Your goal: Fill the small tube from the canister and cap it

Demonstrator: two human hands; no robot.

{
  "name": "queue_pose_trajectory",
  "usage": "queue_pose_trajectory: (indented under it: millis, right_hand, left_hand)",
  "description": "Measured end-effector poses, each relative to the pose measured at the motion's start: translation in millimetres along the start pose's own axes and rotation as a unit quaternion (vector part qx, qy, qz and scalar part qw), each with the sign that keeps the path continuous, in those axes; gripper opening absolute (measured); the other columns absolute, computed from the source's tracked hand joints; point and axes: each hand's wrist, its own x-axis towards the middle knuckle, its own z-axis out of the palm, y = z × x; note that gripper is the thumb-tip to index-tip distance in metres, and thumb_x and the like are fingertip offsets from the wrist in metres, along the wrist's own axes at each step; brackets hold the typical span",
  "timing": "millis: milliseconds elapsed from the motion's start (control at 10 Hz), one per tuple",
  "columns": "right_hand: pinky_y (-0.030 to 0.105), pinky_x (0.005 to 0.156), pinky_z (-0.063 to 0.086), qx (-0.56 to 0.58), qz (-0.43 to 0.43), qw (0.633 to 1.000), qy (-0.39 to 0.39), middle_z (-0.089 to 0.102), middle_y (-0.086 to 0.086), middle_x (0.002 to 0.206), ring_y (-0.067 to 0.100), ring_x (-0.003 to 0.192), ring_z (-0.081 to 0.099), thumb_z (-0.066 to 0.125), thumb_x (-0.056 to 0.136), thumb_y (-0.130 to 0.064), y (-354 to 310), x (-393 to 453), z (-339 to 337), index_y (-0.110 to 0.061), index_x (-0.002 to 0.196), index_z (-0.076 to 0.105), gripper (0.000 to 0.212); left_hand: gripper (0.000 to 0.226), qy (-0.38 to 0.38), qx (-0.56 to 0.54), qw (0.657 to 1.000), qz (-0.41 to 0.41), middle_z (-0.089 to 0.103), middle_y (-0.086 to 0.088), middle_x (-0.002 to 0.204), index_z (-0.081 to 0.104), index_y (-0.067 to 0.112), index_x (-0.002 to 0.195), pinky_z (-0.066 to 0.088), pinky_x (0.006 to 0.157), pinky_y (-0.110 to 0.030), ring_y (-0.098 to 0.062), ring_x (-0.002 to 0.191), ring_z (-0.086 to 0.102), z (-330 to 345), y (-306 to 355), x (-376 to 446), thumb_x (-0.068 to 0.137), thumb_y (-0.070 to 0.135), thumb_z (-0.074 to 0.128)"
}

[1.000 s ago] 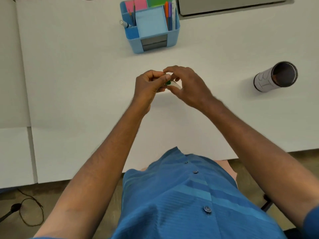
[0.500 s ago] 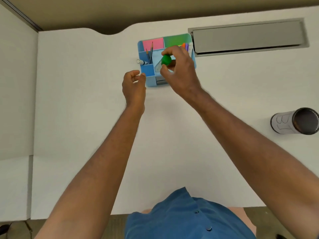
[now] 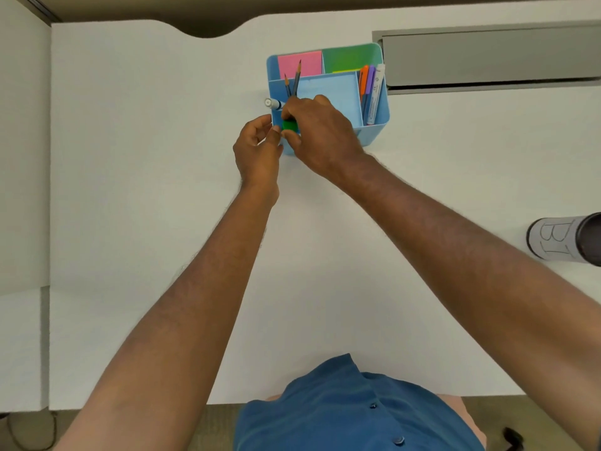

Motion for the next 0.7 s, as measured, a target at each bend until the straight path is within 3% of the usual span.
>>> queue_pose_trajectory:
  millis: [200, 400, 600, 700]
  right_hand:
    - [0.037, 0.078, 0.042, -0.105, -0.029, 0.994, -0.026, 0.069, 0.007, 0.115, 0.027, 0.118, 0.052, 0.047, 0.106, -0.031, -6, 1, 4, -0.013, 0.123, 0.063, 0.029]
    - [0.039, 0.087, 0.048, -0.138, -0.015, 0.989, -0.048, 0.066, 0.008, 0.123, 0.026, 0.121, 0.051, 0.051, 0.104, -0.025, -9, -1, 2, -0.012, 0.126, 0.063, 0.028]
    - [0.040, 0.092, 0.052, -0.068, -0.021, 0.997, -0.017, 0.053, 0.008, 0.140, 0.027, 0.123, 0.051, 0.058, 0.099, -0.017, -5, -16, -1, -0.013, 0.136, 0.057, 0.037]
    - [0.038, 0.092, 0.051, -0.044, -0.007, 0.999, 0.024, 0.050, 0.009, 0.145, 0.027, 0.125, 0.051, 0.060, 0.098, -0.016, 2, -25, 0, -0.014, 0.141, 0.053, 0.043]
  left_hand:
    - [0.026, -0.009, -0.015, 1.000, -0.003, 0.073, -0.006, 0.127, 0.069, 0.014, 0.126, 0.062, 0.096, -0.035, -0.021, 0.116, 0.070, -1, 2, -4, 0.101, 0.014, 0.066]
    - [0.026, -0.009, -0.024, 1.000, -0.003, 0.074, -0.005, 0.127, 0.069, 0.014, 0.127, 0.062, 0.095, -0.035, -0.021, 0.116, 0.070, 0, 1, 0, 0.101, 0.015, 0.066]
    - [0.030, 0.011, 0.034, 0.999, 0.020, 0.072, -0.003, 0.130, 0.067, 0.016, 0.130, 0.058, 0.104, -0.044, -0.019, 0.118, 0.068, 3, 5, -3, 0.100, 0.021, 0.068]
    - [0.034, 0.033, 0.082, 0.994, 0.060, 0.068, -0.003, 0.133, 0.063, 0.016, 0.133, 0.058, 0.104, -0.038, -0.014, 0.115, 0.063, 2, 4, -8, 0.101, 0.026, 0.066]
